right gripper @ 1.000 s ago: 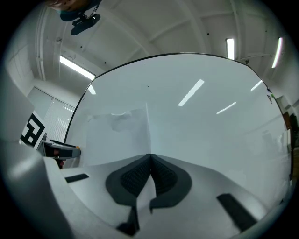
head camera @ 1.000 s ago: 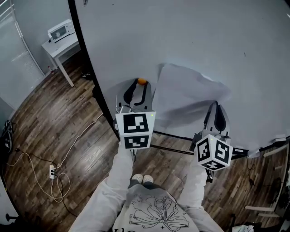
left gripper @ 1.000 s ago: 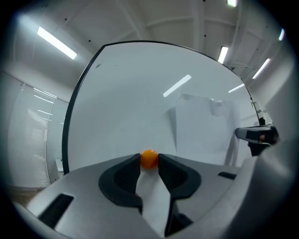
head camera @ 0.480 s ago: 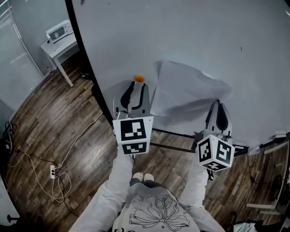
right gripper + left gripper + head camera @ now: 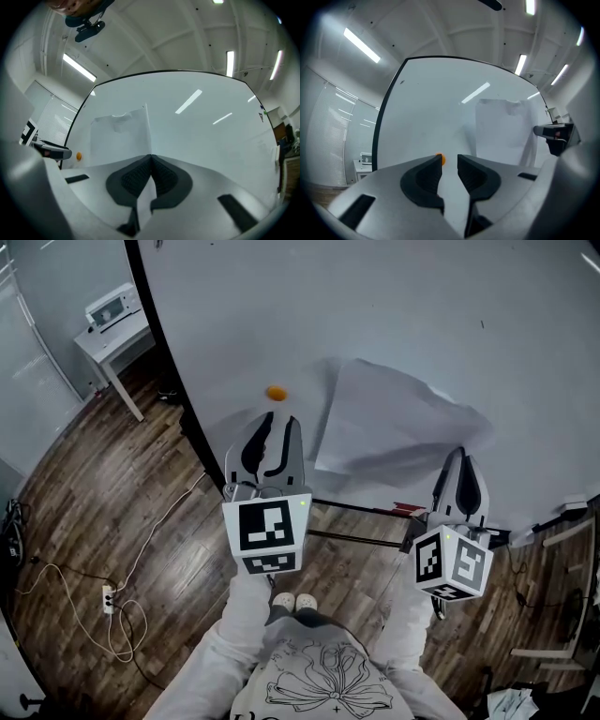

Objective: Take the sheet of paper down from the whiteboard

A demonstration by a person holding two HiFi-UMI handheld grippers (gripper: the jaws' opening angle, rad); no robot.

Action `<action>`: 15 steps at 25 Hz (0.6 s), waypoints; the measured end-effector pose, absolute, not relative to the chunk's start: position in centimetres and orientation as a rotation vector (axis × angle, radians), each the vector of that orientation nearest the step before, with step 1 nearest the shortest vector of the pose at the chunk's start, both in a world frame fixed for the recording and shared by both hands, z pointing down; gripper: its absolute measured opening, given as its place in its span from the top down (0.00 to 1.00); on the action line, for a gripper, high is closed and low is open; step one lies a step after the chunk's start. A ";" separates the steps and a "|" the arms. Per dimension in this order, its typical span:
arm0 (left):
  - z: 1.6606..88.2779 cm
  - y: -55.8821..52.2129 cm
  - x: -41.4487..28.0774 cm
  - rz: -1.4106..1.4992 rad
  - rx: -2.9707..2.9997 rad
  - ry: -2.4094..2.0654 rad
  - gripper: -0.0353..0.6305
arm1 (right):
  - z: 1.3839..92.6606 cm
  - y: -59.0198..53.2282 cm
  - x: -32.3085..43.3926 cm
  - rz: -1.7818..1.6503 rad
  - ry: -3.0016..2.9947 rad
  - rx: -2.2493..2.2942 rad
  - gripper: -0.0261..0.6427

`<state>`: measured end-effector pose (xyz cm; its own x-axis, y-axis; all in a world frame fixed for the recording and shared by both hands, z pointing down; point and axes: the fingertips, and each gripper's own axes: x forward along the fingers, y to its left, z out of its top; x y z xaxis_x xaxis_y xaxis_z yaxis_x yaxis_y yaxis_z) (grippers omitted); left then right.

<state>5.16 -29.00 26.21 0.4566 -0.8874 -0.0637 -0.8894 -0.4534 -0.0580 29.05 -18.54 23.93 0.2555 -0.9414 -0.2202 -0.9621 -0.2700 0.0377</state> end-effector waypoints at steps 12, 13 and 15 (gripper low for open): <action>26.3 -28.1 6.3 0.042 -2.645 1.554 0.81 | 23.8 -16.9 30.1 0.301 1.776 -2.433 0.96; 26.3 -28.0 6.4 0.041 -2.649 1.550 0.81 | 23.7 -16.8 30.1 0.303 1.771 -2.433 0.96; 26.2 -27.8 6.6 0.041 -2.651 1.544 0.81 | 23.7 -16.7 30.1 0.305 1.770 -2.431 0.96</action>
<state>6.60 -27.84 26.24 0.4936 -0.8676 -0.0598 -0.8696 -0.4913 -0.0497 30.11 -16.68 23.69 0.2966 -0.9265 -0.2314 -0.9505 -0.3099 0.0224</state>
